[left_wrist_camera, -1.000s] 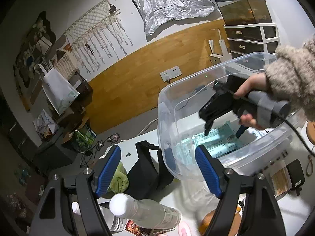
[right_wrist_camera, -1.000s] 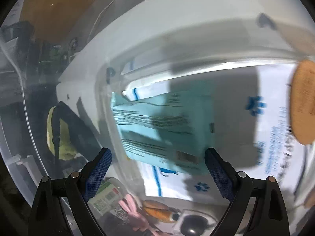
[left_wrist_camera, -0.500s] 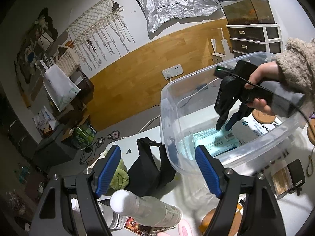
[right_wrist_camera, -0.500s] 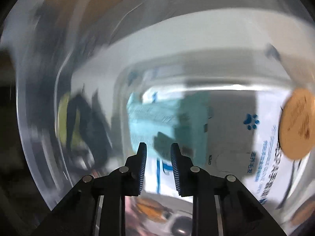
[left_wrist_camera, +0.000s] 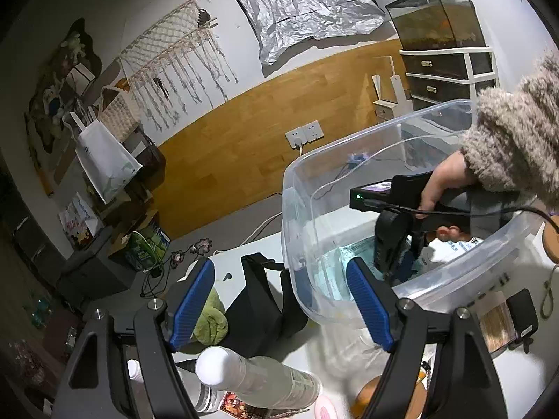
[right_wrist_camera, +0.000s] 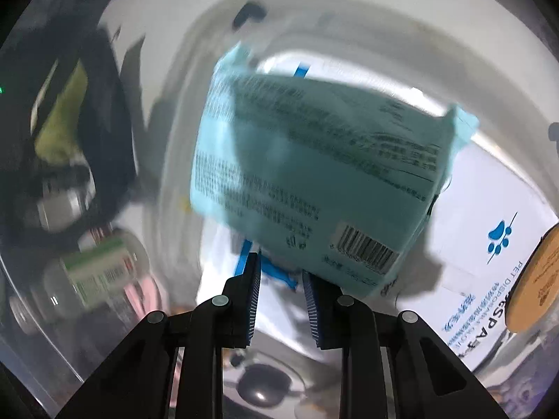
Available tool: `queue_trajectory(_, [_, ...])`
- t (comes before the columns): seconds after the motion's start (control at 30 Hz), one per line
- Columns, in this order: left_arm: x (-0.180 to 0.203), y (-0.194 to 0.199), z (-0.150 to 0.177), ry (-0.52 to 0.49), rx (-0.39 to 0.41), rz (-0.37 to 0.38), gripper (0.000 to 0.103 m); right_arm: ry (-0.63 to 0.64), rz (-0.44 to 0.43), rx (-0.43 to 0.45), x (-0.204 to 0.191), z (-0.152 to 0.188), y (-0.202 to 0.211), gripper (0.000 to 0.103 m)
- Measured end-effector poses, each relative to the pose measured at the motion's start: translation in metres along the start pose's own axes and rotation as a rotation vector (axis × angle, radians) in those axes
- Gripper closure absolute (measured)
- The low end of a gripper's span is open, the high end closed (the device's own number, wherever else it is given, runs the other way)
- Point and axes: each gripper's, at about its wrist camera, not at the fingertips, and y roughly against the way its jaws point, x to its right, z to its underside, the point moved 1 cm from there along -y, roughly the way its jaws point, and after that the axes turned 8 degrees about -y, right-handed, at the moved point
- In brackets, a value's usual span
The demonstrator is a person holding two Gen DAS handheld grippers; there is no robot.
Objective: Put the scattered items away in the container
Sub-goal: 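Raise the right gripper out of the clear container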
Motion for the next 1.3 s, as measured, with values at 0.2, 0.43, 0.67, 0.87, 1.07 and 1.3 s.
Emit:
queue_trajectory(0.2, [-0.005, 0.003, -0.005, 0.048, 0.003, 0.024, 0.024, -0.010, -0.110, -0.031, 0.004, 0.004, 0.020, 0.077])
queue_trajectory(0.43, [-0.010, 0.017, -0.011, 0.101, 0.020, 0.062, 0.019, 0.063, -0.186, 0.165, -0.009, 0.052, 0.109, 0.077])
queue_trajectory(0.67, [-0.010, 0.043, -0.017, 0.130, 0.061, 0.091, 0.004, 0.115, -0.066, 0.559, -0.015, 0.147, 0.199, 0.026])
queue_trajectory(0.87, [-0.005, 0.063, -0.018, 0.135, 0.074, 0.153, 0.003, 0.094, -0.070, 0.859, -0.010, 0.235, 0.221, 0.019])
queue_trajectory(1.07, [0.005, 0.084, -0.015, 0.136, 0.085, 0.203, 0.003, 0.042, -0.022, 1.124, 0.002, 0.312, 0.220, 0.000])
queue_trajectory(1.3, [0.013, 0.108, -0.007, 0.167, 0.105, 0.240, 0.000, -0.047, 0.069, 1.353, 0.009, 0.372, 0.192, 0.000])
